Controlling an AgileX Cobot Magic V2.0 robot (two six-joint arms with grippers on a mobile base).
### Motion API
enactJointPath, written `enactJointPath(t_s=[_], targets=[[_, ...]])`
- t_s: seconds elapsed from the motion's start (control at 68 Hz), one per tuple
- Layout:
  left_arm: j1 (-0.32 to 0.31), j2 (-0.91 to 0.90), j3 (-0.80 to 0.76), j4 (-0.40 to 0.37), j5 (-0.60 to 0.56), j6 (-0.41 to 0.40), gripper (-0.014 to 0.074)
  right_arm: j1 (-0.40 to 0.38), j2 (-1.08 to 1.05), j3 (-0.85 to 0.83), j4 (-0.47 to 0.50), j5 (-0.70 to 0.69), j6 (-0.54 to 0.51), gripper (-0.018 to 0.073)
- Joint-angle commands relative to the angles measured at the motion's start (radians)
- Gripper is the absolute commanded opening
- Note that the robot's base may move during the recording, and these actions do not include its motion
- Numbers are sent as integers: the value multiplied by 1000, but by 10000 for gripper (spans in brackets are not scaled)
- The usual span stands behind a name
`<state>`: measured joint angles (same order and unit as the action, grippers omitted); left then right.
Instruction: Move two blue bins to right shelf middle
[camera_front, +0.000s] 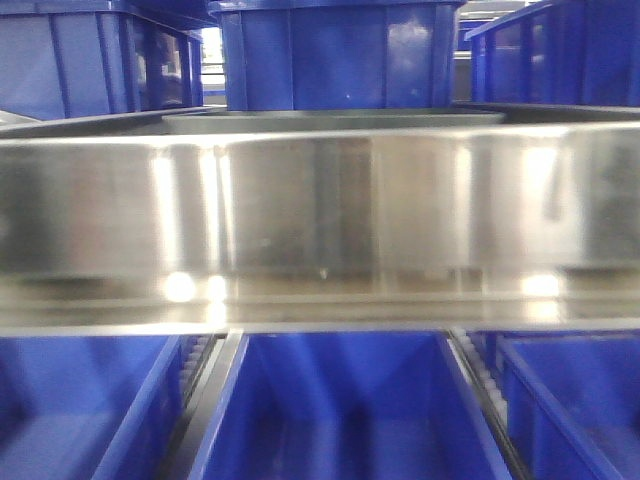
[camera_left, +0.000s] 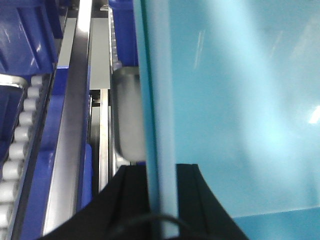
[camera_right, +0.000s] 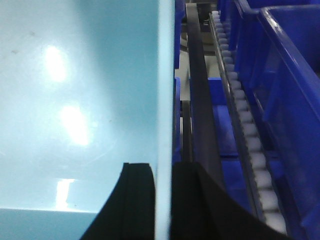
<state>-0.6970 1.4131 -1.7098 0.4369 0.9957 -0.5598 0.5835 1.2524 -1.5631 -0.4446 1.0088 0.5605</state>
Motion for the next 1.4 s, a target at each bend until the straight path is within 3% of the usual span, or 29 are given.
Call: enactJointPath(t_s=[0.0, 1.383], targets=[[2, -17, -16, 74, -49, 7, -111, -3, -20, -21, -73, -54, -13, -167], [2, -17, -16, 74, -49, 7, -111, -3, -20, -21, -73, -60, -13, -167]])
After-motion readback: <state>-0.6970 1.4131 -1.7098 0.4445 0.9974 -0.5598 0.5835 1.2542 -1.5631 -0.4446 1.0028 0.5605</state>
